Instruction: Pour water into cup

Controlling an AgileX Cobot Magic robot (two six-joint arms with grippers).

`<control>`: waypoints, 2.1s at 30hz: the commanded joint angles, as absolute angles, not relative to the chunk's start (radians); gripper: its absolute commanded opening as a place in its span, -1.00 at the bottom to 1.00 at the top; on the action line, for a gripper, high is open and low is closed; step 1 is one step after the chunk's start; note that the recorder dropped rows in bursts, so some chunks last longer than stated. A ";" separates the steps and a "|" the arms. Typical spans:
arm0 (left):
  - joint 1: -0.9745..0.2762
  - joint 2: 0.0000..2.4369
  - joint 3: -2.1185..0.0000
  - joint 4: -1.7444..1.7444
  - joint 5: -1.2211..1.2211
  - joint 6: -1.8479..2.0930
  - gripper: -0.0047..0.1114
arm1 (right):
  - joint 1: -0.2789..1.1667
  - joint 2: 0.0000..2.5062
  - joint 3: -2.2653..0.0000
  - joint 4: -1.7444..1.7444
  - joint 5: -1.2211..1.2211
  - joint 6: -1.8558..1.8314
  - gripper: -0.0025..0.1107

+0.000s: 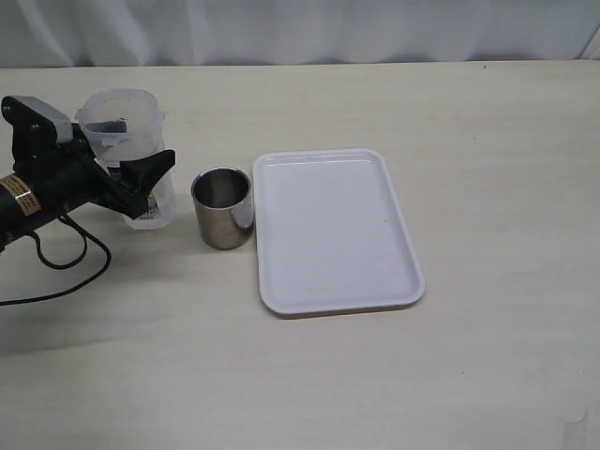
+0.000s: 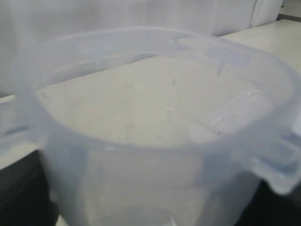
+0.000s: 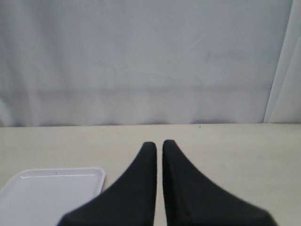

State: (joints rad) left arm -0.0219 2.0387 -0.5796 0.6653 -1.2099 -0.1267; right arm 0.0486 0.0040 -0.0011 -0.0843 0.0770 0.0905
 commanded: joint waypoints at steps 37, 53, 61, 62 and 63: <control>-0.025 2.039 -0.584 0.669 -1.221 -0.134 -0.92 | 0.048 0.403 -0.147 -0.606 -0.583 0.708 0.81; -0.025 2.039 -0.584 0.669 -1.221 -0.134 -0.92 | 0.048 1.322 -0.359 -0.967 -1.156 0.490 0.81; -0.025 2.039 -0.584 0.669 -1.221 -0.132 -0.92 | 0.112 1.704 -0.516 -1.002 -1.221 0.422 0.81; -0.025 2.039 -0.584 0.669 -1.221 -0.132 -0.92 | 0.139 1.743 -0.542 -1.002 -1.221 0.400 0.81; -0.025 2.039 -0.584 0.669 -1.221 -0.132 -0.92 | 0.166 1.781 -0.569 -1.002 -1.221 0.380 0.81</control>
